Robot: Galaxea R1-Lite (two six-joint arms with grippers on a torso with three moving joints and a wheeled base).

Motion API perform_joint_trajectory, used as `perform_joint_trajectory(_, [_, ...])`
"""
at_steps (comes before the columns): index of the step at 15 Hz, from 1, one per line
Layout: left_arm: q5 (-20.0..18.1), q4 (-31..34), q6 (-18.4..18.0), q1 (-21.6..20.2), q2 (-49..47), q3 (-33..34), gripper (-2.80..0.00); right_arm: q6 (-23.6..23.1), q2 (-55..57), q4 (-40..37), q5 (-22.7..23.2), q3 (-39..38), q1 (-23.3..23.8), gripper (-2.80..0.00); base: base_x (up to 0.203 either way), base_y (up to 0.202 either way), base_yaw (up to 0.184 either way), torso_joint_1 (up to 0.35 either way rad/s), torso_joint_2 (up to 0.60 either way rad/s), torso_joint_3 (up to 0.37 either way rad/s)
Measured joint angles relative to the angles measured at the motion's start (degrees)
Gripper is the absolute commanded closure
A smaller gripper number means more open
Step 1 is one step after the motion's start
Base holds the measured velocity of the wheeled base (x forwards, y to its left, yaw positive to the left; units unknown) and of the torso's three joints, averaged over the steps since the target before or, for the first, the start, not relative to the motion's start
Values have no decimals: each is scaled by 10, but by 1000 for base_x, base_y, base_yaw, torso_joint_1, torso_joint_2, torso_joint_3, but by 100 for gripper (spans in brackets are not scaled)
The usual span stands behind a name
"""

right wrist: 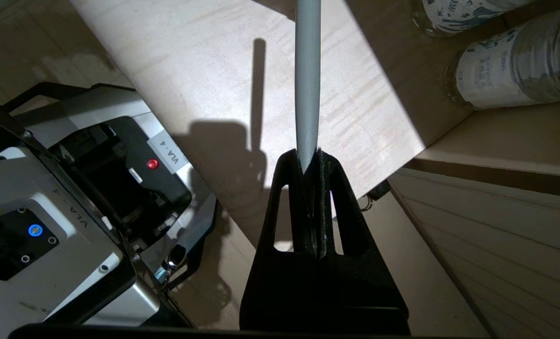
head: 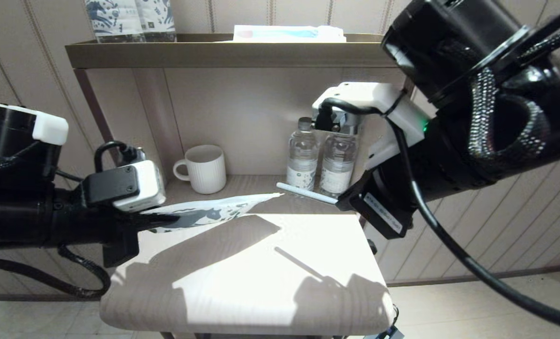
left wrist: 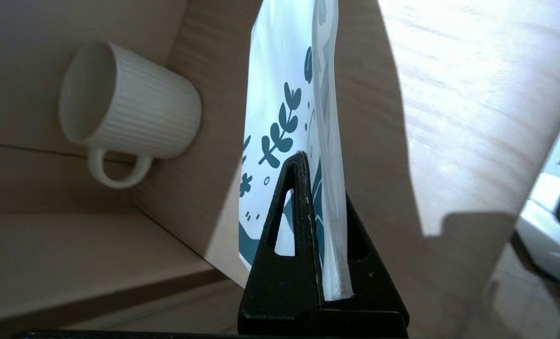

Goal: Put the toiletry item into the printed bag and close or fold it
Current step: Place the toothbrush in the storage bag

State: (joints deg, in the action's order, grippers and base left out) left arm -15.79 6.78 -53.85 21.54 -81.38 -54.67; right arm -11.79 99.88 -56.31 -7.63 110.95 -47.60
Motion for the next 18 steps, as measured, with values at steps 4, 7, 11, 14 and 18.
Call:
perform_joint_trajectory(4, [28,-33,-1,45,-33,-3,0,0,32,0,10,0,0,0,0,0,0,0,0,0])
perform_joint_trajectory(7, [30,-34,-1,52,-41,-1,0,-1,51,5,12,0,4,0,0,0,0,0,0,0])
perform_joint_trajectory(11, [33,-34,-1,54,-42,0,0,1,68,7,13,0,7,0,0,0,0,0,0,0])
perform_joint_trajectory(14, [34,-34,-1,53,-42,2,0,2,66,12,13,0,7,0,0,0,0,0,0,0])
perform_joint_trajectory(18, [40,-34,-1,54,-39,3,0,5,41,-2,13,-4,6,0,0,0,0,0,0,0])
